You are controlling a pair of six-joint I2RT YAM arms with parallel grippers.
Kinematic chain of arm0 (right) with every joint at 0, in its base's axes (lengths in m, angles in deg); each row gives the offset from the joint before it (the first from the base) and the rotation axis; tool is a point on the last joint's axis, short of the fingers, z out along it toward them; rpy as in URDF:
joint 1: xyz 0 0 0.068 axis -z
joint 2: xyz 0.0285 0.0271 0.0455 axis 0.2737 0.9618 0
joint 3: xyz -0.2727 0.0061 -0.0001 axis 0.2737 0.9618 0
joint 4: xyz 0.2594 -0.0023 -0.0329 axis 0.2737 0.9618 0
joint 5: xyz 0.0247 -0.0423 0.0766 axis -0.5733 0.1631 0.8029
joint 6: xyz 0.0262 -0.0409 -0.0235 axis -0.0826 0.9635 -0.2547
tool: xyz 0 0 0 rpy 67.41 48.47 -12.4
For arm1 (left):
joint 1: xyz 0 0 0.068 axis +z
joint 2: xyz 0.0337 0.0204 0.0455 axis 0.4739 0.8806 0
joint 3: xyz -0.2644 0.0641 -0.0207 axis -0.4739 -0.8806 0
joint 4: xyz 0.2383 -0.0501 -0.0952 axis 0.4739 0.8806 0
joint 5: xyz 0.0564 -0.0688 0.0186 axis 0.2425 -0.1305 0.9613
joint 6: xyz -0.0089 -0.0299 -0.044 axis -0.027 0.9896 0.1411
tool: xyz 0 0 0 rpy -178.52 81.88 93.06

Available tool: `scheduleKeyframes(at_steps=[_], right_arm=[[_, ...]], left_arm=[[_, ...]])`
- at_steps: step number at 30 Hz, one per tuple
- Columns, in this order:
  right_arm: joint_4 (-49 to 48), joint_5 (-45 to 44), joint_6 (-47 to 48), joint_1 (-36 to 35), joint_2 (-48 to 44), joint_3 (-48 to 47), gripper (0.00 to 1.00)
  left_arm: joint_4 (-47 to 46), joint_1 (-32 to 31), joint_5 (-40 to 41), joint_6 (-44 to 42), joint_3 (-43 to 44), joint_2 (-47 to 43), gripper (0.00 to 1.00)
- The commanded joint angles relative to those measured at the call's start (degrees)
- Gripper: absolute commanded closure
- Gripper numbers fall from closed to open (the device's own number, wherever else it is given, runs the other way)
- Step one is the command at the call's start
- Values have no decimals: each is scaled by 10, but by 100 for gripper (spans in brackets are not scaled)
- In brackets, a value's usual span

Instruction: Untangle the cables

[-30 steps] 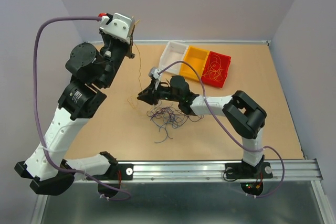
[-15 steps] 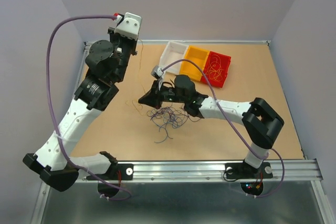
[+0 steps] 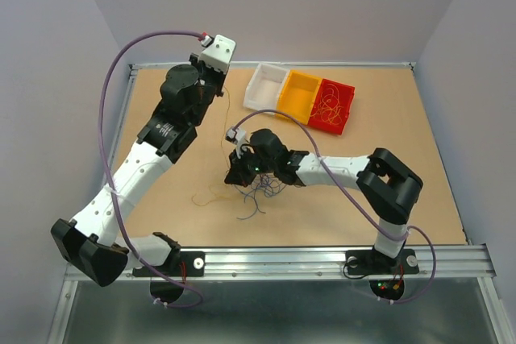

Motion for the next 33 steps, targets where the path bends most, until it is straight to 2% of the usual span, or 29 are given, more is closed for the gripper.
scheduleKeyframes(at_steps=[1, 4, 6, 7, 10, 12, 15, 17, 18, 19, 21, 22, 25, 26, 30, 33], right_arm=[[69, -130, 47, -12, -22, 2, 99], [75, -146, 60, -10, -76, 42, 100], [65, -84, 69, -7, -98, 55, 99], [57, -14, 71, -6, -118, 62, 100], [24, 58, 53, -6, -139, 84, 99], [13, 71, 41, -6, -147, 89, 99], [4, 46, 15, -1, -156, 85, 100], [-8, 69, -10, 15, -160, 80, 99], [-9, 56, -19, 16, -160, 71, 99], [-5, -5, -33, 16, -158, 65, 99], [-3, -35, -45, 25, -153, 56, 100], [1, -104, -50, 27, -142, 42, 99], [4, -222, -54, 29, -126, 18, 99], [-21, -266, -39, 33, -124, 5, 99], [-57, -306, -30, 48, -122, -25, 99], [-34, -257, -29, 54, -139, -54, 100]], left_arm=[[-50, 1, -55, 20, -31, -23, 100], [-72, 1, -67, 16, -67, -23, 100], [-86, 0, -67, 10, -86, -23, 100], [-88, 1, -66, 9, -91, -21, 100], [-92, 1, -64, 6, -100, -22, 100], [-98, 1, -67, 8, -112, -26, 100], [-108, 2, -78, 13, -133, -39, 100], [-111, 3, -84, 17, -142, -46, 100], [-111, 3, -85, 19, -144, -48, 100], [-112, 2, -85, 21, -150, -51, 100], [-117, 2, -84, 24, -158, -55, 100], [-127, 3, -82, 24, -164, -59, 100], [-154, 2, -67, 32, -184, -68, 100], [-158, 3, -64, 36, -190, -73, 100], [-160, 5, -71, 44, -199, -80, 100], [-158, 11, -82, 46, -208, -80, 100]])
